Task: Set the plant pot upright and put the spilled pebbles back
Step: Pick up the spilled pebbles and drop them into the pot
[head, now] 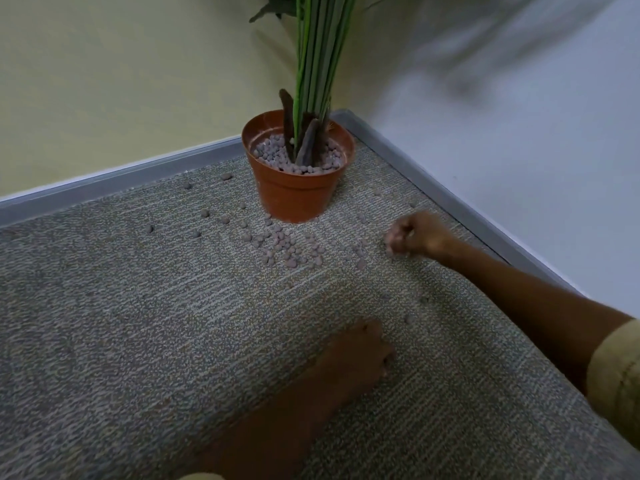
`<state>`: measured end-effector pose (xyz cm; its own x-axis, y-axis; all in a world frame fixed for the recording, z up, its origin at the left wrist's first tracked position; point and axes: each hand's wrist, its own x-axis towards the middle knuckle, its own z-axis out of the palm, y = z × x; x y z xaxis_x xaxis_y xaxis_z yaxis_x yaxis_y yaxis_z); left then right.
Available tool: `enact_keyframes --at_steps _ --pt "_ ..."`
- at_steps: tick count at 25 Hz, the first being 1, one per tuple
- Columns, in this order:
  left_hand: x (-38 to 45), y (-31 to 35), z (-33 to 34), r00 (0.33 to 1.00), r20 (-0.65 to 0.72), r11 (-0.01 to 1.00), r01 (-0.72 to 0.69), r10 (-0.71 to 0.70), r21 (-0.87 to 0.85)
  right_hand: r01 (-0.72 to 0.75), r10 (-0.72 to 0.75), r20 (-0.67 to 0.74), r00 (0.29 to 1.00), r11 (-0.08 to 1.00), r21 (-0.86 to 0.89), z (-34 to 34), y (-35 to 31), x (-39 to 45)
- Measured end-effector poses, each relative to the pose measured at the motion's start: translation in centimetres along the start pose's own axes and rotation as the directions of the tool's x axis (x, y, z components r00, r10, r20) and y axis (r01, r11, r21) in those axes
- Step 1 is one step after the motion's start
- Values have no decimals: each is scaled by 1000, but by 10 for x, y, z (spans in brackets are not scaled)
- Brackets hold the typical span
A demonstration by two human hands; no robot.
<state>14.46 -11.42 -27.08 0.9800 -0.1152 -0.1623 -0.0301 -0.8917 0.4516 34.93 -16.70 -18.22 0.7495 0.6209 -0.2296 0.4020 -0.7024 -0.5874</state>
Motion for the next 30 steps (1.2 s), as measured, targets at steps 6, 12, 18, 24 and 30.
enact_keyframes --at_steps 6,12,18,24,30 --pt "7 -16 -6 981 -136 952 97 -142 -291 -165 191 141 971 970 -179 14 57 -30" --pt "7 -34 -59 913 -285 896 156 -292 -416 -242 277 157 948 948 -209 27 67 -39" --pt "24 -81 -185 700 -613 924 198 -367 -328 -234 257 295 920 966 -111 47 49 -56" --pt "32 -105 -238 551 -701 890 227 -453 -396 -202 203 140 969 979 -27 55 45 -48" --pt "41 -114 -235 638 -639 901 260 -429 -346 -145 146 120 982 989 -10 69 34 -26"
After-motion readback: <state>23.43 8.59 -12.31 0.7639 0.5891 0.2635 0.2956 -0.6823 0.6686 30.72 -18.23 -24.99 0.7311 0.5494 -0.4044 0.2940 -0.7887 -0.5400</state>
